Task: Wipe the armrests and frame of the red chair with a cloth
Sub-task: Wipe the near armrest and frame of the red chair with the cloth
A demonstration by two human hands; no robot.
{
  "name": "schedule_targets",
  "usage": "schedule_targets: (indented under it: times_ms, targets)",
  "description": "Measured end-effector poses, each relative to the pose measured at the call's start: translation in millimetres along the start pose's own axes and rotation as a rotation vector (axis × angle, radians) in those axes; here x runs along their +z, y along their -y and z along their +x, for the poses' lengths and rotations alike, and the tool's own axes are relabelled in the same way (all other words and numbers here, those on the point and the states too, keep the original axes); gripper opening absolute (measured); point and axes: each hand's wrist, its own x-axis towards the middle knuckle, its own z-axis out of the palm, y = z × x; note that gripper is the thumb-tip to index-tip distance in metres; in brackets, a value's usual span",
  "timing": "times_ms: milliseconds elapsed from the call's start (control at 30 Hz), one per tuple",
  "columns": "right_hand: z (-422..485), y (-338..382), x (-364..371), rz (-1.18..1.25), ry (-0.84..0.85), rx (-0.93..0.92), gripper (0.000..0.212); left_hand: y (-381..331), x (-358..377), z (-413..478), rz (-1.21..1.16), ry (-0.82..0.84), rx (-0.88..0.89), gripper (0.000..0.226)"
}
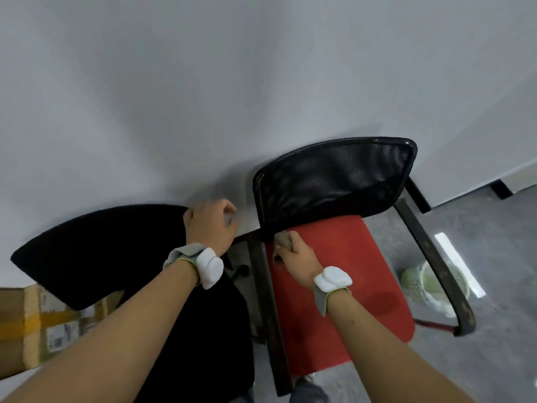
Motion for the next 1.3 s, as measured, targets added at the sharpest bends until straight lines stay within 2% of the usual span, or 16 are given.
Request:
schedule_targets:
  times_ms: [100,200,267,367,500,633,733,900,1000,1100,1167,1300]
  targets:
    - [14.9,-7.0,18.6,-0.048,-0.035,0.021,0.028,20.0,7.6,22.0,0.349,-0.012,0.129,0.017]
    - [34.8,-15.7,36.0,-0.228,-0.075,0.029,0.025,41.7,16.9,39.4,0.481,0.088,0.095,0.03]
    - [46.0,-20.9,44.1,-0.329,-0.133,0.02,0.018,46.1,23.8,42.5,0.49,0.197,0.057,0.036]
    - [60.3,-29.1,56.2,-0.338,-0.186,0.04,0.014,48.8,30.8,42.7,0.471,0.245,0.065,0.046]
    - [72.9,-40.3,73.9,-0.413,-0.202,0.004,0.015,51.2,35.4,46.0,0.49,0.208,0.104,0.047]
    - [79.0,-46.4,88.2,-0.434,-0.286,-0.035,0.015,50.5,42.6,45.1,0.438,0.08,0.062,0.026]
    - [80.4,-52.2,99.7,-0.492,-0.329,-0.031,0.021,50.5,53.5,42.0,0.46,0.012,0.062,0.021]
    - [76.0,-52.2,121.6,-0.685,-0.296,-0.225,0.031,45.8,56.4,45.6,0.458,-0.033,0.029,0.021]
    - [76.4,-49.8,122.1,-0.731,-0.232,-0.357,0.027,45.5,57.6,42.6,0.474,-0.057,0.026,0.018]
    - [78.5,-45.9,111.6,-0.62,-0.397,-0.305,0.029,45.3,57.3,40.9,0.488,-0.069,0.041,0.02]
    - [79.2,-47.3,105.0,-0.651,-0.512,-0.261,0.033,44.2,56.9,41.2,0.503,-0.061,0.036,0.021]
    - [79.5,-51.2,113.0,-0.848,-0.525,-0.196,0.036,42.6,58.1,40.3,0.521,-0.036,0.038,0.021]
